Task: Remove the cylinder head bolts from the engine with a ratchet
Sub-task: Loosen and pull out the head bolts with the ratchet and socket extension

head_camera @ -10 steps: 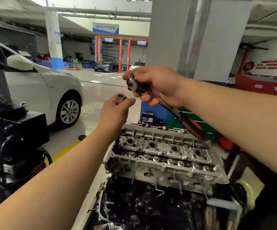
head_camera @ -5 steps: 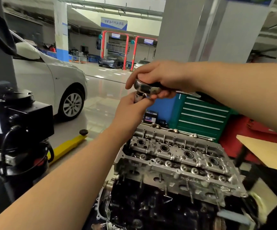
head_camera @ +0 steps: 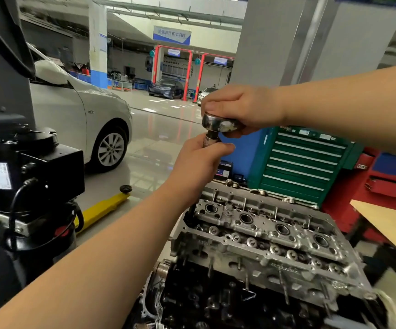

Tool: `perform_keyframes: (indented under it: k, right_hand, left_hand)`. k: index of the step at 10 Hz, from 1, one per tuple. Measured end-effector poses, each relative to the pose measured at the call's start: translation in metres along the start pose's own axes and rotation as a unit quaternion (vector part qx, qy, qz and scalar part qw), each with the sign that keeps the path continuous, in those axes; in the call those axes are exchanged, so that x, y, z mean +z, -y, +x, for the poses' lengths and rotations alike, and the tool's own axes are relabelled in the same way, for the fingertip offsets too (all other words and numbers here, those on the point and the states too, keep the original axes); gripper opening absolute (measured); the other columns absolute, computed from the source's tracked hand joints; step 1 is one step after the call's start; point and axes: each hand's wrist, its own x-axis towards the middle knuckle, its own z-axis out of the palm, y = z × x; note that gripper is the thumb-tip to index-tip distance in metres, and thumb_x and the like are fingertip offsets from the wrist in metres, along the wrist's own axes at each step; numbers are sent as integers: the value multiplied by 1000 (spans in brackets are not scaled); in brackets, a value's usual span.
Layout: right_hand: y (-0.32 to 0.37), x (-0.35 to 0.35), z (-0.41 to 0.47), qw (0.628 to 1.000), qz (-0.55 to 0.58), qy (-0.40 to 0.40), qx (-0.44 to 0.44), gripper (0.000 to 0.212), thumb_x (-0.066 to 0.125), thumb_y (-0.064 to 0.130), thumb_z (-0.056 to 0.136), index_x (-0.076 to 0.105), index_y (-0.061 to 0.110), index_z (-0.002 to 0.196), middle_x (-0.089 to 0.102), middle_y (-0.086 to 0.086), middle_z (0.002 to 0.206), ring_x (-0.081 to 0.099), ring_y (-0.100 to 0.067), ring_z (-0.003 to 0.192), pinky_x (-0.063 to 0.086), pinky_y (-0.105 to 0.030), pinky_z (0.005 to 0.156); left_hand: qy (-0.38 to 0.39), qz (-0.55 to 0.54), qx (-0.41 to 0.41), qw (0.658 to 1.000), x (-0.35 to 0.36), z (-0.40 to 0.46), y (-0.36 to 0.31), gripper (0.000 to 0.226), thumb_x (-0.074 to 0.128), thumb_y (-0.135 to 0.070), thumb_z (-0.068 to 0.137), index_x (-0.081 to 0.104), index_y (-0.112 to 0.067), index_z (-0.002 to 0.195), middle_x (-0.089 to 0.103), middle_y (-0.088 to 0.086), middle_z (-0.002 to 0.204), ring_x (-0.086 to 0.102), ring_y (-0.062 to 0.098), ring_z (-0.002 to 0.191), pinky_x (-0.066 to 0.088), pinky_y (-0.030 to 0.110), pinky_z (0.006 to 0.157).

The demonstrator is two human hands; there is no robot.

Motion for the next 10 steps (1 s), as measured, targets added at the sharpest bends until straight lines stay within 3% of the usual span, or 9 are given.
perform_keyframes:
  k: [1, 2, 4, 5, 6, 7, 8, 9, 10]
  right_hand:
    - [2, 7, -4, 995, -61, -71, 31, 36, 37, 25, 113, 53, -5, 99, 48, -2, 73, 46, -7, 47, 37, -22, 43]
    - [6, 20, -7, 970, -198, -138, 42, 31, 35, 21, 112, 59, 8, 98, 50, 1, 75, 51, -17, 67, 36, -17, 50]
    - [7, 29, -11, 943, -308, -122, 40, 33, 34, 17, 111, 51, 17, 83, 44, 7, 70, 48, -4, 54, 41, -14, 48]
    - [9, 37, -5, 937, -319, -135, 50, 33, 35, 14, 110, 51, 17, 82, 50, 0, 78, 48, -20, 68, 37, -28, 53]
    - [6, 38, -11, 938, -307, -156, -28, 34, 33, 24, 112, 44, 17, 80, 44, 2, 74, 44, -26, 72, 27, -35, 66]
    - [-2, 36, -20, 932, -309, -158, -107, 51, 30, 59, 102, 54, 14, 101, 54, 0, 74, 47, -26, 65, 32, -37, 61]
    - [-8, 43, -12, 910, -346, -179, -141, 63, 28, 70, 98, 62, 19, 114, 67, 2, 89, 57, -26, 76, 40, -38, 67]
    - [-2, 45, -2, 933, -264, -178, -166, 61, 25, 70, 101, 70, 34, 122, 73, 8, 98, 61, -18, 92, 44, -46, 87]
    - [3, 43, 4, 965, -171, -169, -109, 81, 7, 76, 90, 68, 42, 131, 72, 2, 103, 64, -17, 103, 45, -46, 95]
  left_hand:
    - [-25, -10, -5, 1000, 0, 2, 1, 22, 66, -2, 92, 49, 3, 79, 29, 7, 61, 26, 15, 49, 26, 22, 45]
    - [-34, -4, 4, 999, 1, 3, 4, 24, 66, -3, 90, 49, 5, 77, 31, 7, 59, 29, 14, 49, 28, 23, 47]
    - [-6, 16, 28, 999, 4, -1, 3, 6, 66, -17, 71, 63, -11, 72, 48, -14, 44, 46, 1, 40, 33, 9, 42]
    - [-2, 19, 17, 1000, 0, -4, 0, 12, 65, -14, 72, 61, -23, 65, 47, -15, 45, 42, 1, 40, 34, 16, 44]
    - [-7, 16, -7, 1000, -2, -6, -2, 22, 66, -16, 71, 48, -22, 61, 35, -8, 48, 28, 11, 43, 23, 25, 47]
    - [9, 22, -4, 1000, -3, -5, -5, 13, 60, -20, 75, 49, -15, 68, 30, -1, 48, 26, 13, 41, 17, 25, 47]
    - [25, 16, -1, 1000, -8, -3, -5, 16, 55, -20, 77, 51, -22, 61, 29, -2, 50, 22, 15, 41, 17, 24, 48]
    - [45, -20, -5, 999, -13, -3, -1, 32, 59, -10, 79, 47, -26, 54, 30, -4, 48, 22, 15, 41, 20, 23, 45]
    - [60, -27, -27, 997, -16, -2, -1, 27, 63, -6, 90, 47, -19, 71, 34, -3, 53, 28, 15, 45, 28, 25, 47]
